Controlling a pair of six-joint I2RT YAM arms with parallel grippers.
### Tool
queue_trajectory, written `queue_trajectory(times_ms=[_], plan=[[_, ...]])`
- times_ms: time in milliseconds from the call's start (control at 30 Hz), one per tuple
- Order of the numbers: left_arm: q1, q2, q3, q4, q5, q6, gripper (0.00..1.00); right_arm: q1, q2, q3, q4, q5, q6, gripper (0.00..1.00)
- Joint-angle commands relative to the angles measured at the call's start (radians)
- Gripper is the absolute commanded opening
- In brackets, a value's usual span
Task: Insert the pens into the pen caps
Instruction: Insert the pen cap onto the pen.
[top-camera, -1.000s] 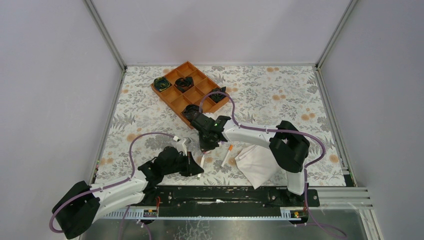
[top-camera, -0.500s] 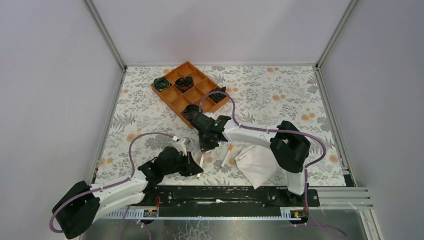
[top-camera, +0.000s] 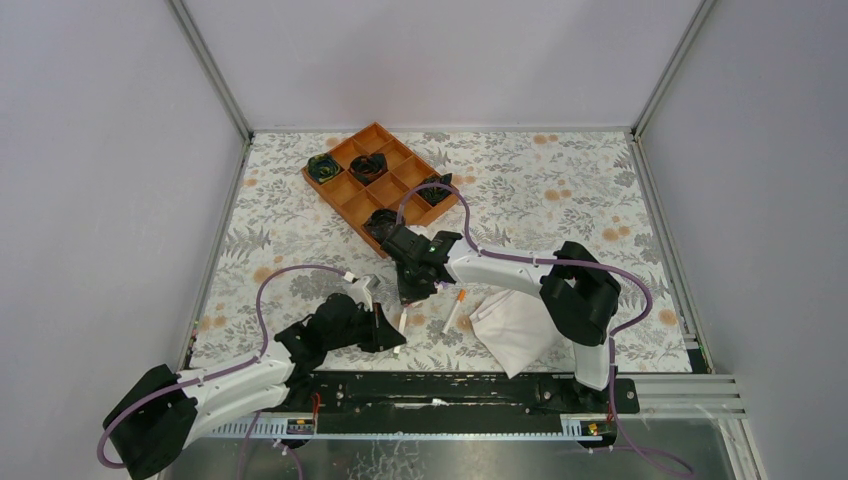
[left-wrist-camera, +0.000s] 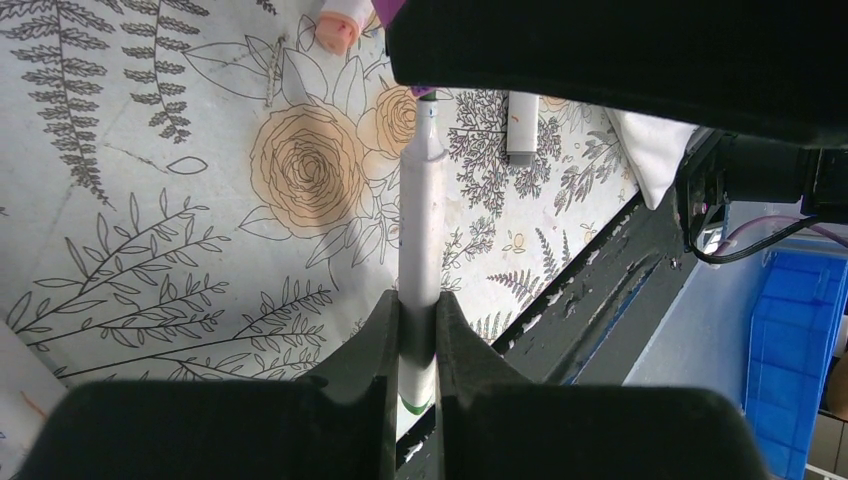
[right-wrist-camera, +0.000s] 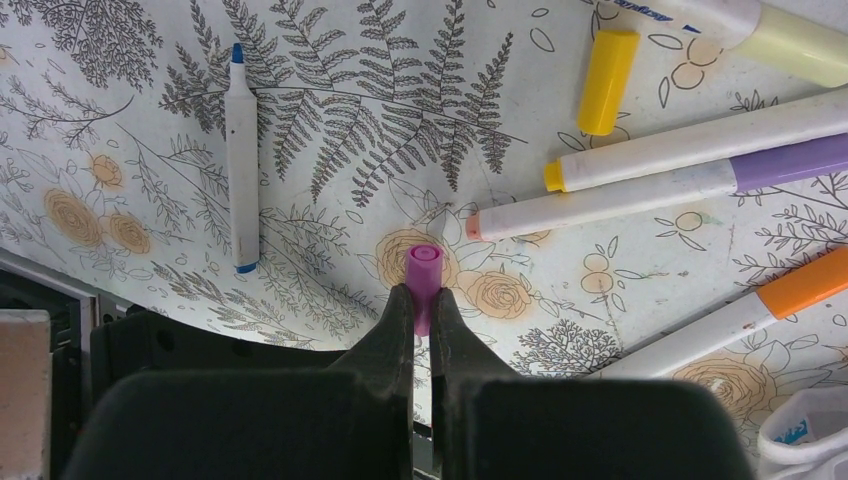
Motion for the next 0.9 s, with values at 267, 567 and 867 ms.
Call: queue_trajectory(times_ms=[267, 567, 867], plan=[[0.003, -0.029, 0.027, -0.039, -0.055, -0.015, 0.00, 0.022, -0.056, -0.006, 0.017, -0.016, -0.011, 0.00], [0.019, -0.034, 0.021, -0.044, -0.063, -0.026, 0.00, 0.032, -0.060, -0.012, 0.030, -0.021, -0.015, 0.00], [0.037, -0.048, 0.025, -0.026, -0.053, -0.040, 0.00, 0.051, -0.068, -0.044, 0.046, 0.003, -0.014, 0.00]])
